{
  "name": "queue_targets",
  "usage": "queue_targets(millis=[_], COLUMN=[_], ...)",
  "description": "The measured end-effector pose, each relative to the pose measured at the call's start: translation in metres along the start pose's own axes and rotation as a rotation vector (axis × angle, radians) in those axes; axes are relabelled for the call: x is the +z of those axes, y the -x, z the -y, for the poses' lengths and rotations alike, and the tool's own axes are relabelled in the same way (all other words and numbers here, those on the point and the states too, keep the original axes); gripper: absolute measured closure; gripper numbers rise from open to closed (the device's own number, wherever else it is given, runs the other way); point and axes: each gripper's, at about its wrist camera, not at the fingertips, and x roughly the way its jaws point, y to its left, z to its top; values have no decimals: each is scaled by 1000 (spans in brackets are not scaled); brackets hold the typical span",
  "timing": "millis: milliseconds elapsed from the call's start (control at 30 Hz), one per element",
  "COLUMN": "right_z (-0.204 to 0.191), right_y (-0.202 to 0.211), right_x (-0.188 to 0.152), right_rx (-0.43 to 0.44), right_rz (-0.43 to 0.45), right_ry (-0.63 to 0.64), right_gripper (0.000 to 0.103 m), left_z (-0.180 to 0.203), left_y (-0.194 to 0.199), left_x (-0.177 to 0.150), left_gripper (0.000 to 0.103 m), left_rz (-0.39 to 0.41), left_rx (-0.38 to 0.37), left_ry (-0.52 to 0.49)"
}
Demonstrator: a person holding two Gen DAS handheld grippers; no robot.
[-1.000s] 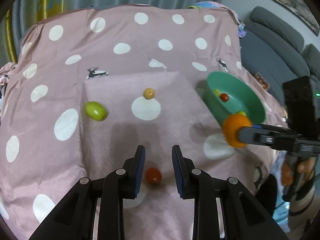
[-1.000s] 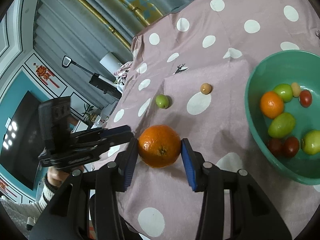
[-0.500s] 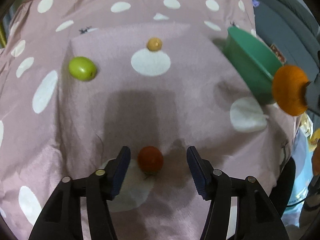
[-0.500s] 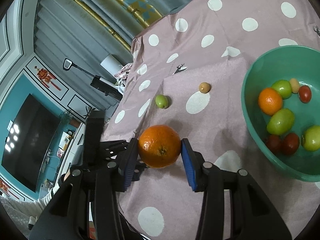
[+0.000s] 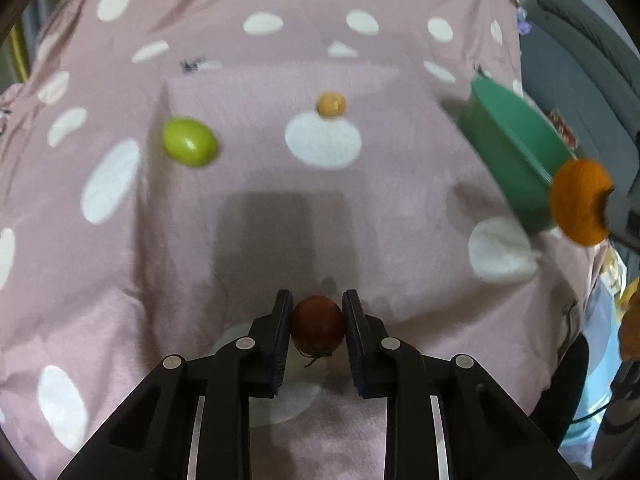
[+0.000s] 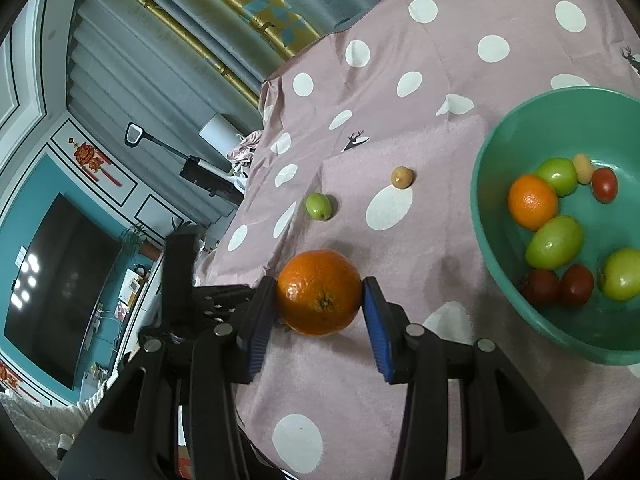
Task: Organize fruits
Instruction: 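Carry the tomato and orange over the green bowl with both tools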
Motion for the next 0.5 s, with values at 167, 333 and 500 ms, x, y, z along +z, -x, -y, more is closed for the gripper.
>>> queue_targets(millis=[167, 333, 500], right_z=[-2, -4, -4], right_y=[6, 15, 25], right_x=[2, 3, 6], right_rx=[2, 3, 3], right_rz=[16, 34, 58], right_ry=[6, 14, 16], right_gripper=[59, 59, 59], left_z=[12, 29, 42], left_y=[28, 44, 54], left_x=[14, 27, 41], left_gripper=[77, 77, 77], left_rz=[88, 140, 177], left_rx=[22, 34, 29], left_ry=[-31, -71, -97])
